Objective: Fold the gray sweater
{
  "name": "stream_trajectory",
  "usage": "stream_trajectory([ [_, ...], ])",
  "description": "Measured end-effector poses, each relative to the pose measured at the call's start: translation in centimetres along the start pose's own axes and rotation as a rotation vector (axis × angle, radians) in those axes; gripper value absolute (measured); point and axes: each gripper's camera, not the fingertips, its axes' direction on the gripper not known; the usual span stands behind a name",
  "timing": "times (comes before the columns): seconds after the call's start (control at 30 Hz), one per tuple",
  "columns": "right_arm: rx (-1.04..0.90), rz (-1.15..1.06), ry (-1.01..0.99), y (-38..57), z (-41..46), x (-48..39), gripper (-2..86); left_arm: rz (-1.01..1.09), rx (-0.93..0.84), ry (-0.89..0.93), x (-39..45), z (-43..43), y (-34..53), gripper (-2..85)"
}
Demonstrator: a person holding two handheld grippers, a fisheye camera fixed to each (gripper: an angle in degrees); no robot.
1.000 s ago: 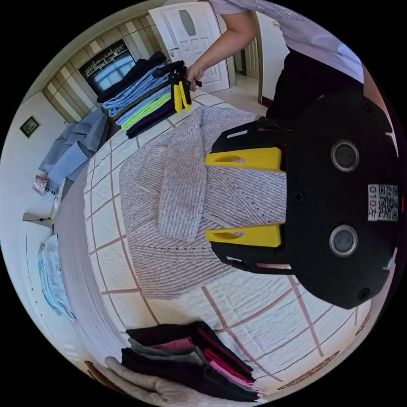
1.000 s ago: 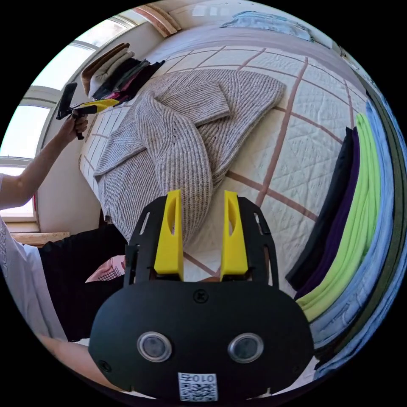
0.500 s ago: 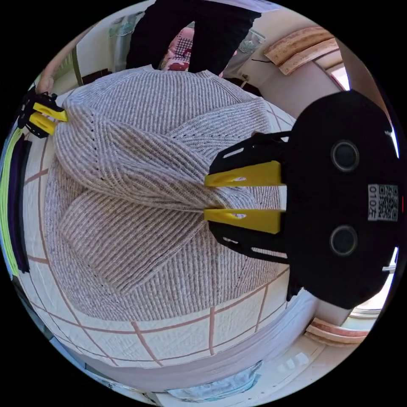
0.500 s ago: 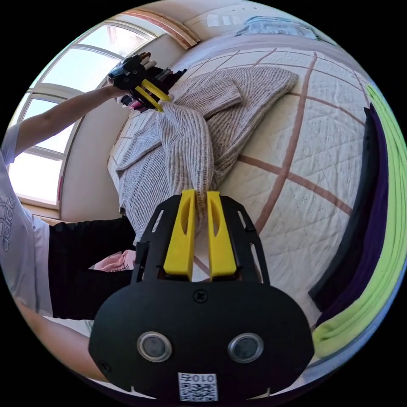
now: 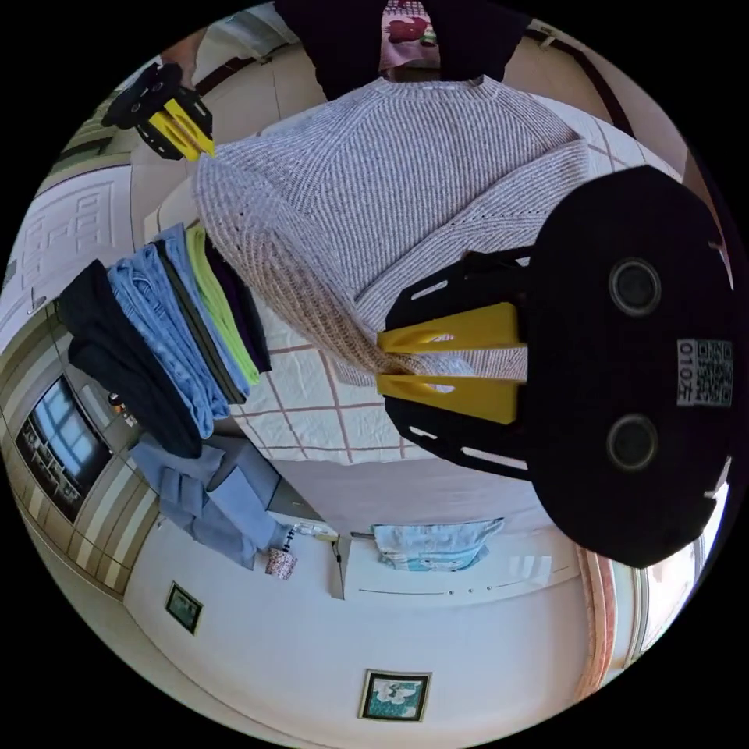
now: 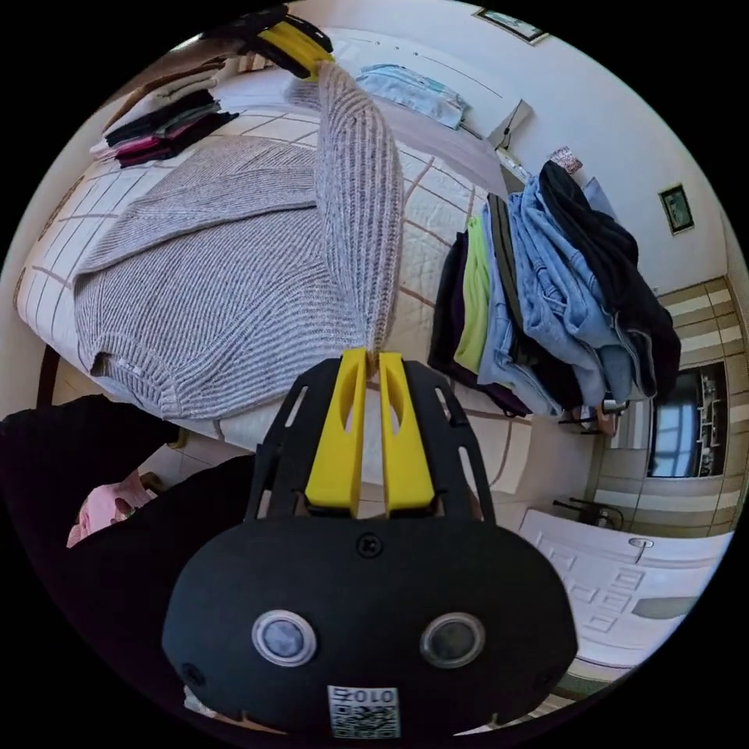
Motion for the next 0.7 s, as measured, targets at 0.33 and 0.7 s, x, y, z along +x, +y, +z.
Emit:
stream_trajectory([
  [0.33, -0.272, -0.470, -0.396, -1.0, 5.9, -16.1, 2.2, -0.023, -0.448, 0.357, 14.4, 11.3, 17.7, 8.7],
  [0.7, 0.066, 0.044, -0.427, -1.3, 3.6, -1.8, 12.0, -1.245, -0.201, 0.697, 9.2, 7.2, 39.8, 12.7],
])
